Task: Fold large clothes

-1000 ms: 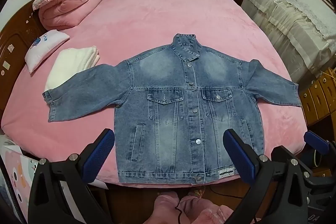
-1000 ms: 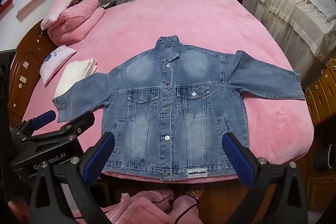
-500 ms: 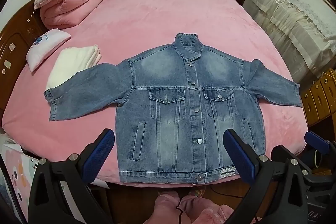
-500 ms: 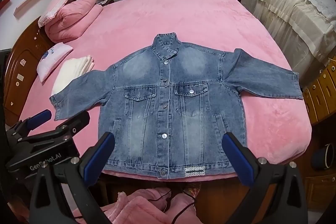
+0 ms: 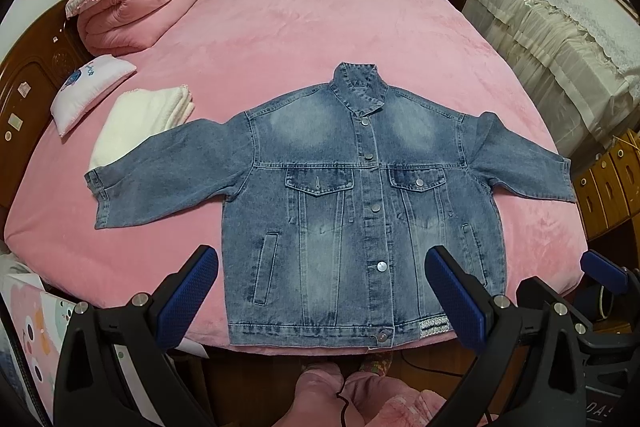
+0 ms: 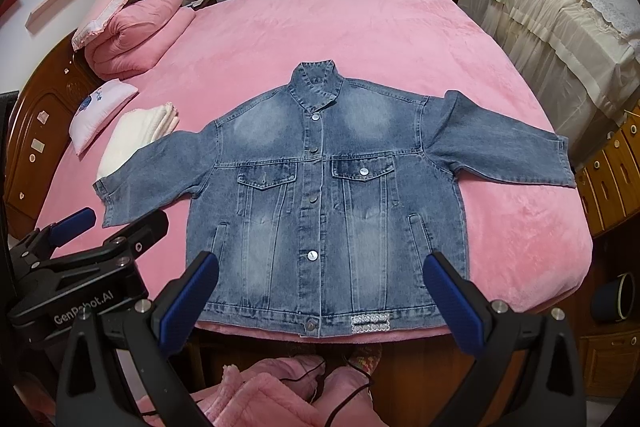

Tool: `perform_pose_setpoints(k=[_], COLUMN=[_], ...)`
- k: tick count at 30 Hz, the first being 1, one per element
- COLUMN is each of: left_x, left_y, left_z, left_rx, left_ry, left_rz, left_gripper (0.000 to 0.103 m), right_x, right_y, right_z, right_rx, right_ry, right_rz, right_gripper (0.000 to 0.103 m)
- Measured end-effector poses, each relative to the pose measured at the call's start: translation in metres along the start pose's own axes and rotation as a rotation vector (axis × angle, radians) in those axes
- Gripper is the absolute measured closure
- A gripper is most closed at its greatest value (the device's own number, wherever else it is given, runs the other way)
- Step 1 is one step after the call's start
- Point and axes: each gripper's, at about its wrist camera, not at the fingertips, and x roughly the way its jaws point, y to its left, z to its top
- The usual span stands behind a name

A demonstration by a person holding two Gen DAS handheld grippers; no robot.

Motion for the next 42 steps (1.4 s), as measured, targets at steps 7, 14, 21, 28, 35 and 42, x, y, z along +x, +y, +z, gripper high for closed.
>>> perform_pose_setpoints(k=[7, 14, 21, 28, 35, 42], left_x=[0.0003, -0.0009, -0.0022, -0.0029, -0.0057, -0.0035], left_y=[-0.0016, -0.0013, -0.0025, -0.0035, -0.0046, -0.0039], left_z=[0.0001, -0.0001, -0.0024, -0.0034, -0.0032, -0.0004], left_rx=[0.006, 0.006, 0.009, 0.009, 0.009, 0.014], left_ry=[-0.002, -0.004, -0.007, -0.009, -0.016, -0.008], left_rz=[0.003, 0.004, 0.003, 0.004, 0.005, 0.016], left_gripper=[0.001, 0.001, 0.001, 0.001, 0.001, 0.001], right_x=[-0.0036, -0.0044, -0.0071, -0.0091, -0.0075, -0.0058], right_y=[-0.0002, -0.0006, -0.0018, -0.0006, 0.0004, 0.0034], right_z=[-0.0044, -0.0037, -0.0060, -0.0071, -0.0043, -0.0041], right_rx=[0.009, 0.006, 0.012, 0.011, 0.005, -0.010], right_ry=[-0.009, -0.010, -0.009, -0.008, -0.005, 0.003], right_rz=[-0.010, -0.012, -0.016, -0.028, -0.050, -0.070], right_gripper=[0.001, 0.004, 0.005, 0.005, 0.005, 0.005])
